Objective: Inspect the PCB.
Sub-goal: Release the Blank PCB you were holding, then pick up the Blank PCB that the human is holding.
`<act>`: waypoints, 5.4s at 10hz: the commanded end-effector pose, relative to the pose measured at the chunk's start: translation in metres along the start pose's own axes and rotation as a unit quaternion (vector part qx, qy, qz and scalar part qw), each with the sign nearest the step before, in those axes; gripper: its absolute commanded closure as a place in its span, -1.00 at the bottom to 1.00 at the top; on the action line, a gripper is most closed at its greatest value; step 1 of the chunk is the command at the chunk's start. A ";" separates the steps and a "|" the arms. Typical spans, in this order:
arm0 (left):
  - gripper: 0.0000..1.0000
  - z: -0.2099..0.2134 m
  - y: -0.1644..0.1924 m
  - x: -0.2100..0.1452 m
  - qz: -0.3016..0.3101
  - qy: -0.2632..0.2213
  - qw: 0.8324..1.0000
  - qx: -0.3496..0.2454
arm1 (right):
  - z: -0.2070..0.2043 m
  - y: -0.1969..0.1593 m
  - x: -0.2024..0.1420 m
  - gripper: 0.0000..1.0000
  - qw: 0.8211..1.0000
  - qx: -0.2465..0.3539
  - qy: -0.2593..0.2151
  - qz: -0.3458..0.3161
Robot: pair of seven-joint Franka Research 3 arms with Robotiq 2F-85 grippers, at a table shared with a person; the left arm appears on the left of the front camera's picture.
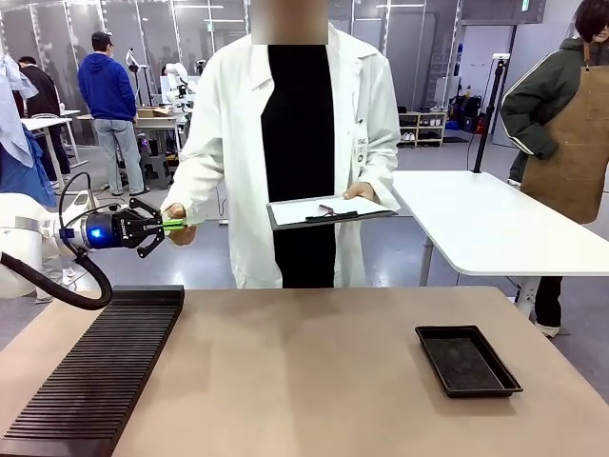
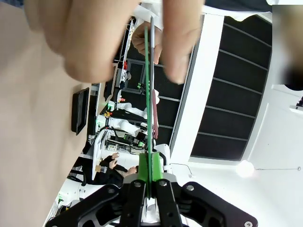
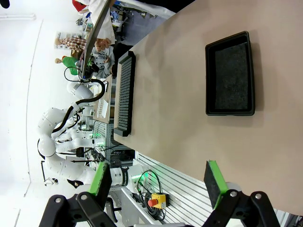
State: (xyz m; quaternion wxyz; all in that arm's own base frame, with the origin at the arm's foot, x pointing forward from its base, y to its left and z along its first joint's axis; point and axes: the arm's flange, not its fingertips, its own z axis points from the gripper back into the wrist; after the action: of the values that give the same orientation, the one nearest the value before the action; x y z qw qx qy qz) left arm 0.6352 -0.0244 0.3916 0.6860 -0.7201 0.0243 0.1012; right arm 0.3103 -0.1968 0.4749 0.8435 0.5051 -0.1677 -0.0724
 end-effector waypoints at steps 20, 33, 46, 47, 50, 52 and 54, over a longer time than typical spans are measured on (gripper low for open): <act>-1.00 -0.002 -0.001 -0.002 0.002 0.023 1.000 0.018 | 0.002 0.002 -0.001 -1.00 1.000 -0.004 0.003 -0.001; -1.00 -0.003 0.002 -0.002 0.000 0.012 1.000 0.013 | 0.002 0.002 -0.001 -1.00 1.000 -0.004 0.003 -0.001; -1.00 0.179 -0.013 -0.254 -0.168 0.020 0.984 0.048 | 0.002 0.002 -0.001 -1.00 1.000 -0.004 0.003 -0.001; -1.00 0.188 -0.005 -0.269 -0.171 0.008 0.984 0.058 | 0.002 0.002 -0.001 -1.00 1.000 -0.004 0.003 -0.001; -1.00 0.196 0.001 -0.273 -0.180 -0.001 0.983 0.036 | 0.002 0.002 -0.001 -1.00 1.000 -0.004 0.003 -0.001; -1.00 0.201 0.002 -0.276 -0.165 0.006 0.986 0.036 | 0.002 0.002 -0.001 -1.00 1.000 -0.004 0.003 -0.001; -1.00 0.201 0.002 -0.276 -0.165 0.006 0.986 0.036 | 0.002 0.002 -0.001 -1.00 1.000 -0.004 0.003 -0.001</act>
State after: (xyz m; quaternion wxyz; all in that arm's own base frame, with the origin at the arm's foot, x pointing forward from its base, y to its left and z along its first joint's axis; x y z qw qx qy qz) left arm 0.3446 0.1450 0.4308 0.7167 -0.6916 -0.0875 -0.0189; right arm 0.3102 -0.1970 0.4747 0.8436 0.5050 -0.1675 -0.0728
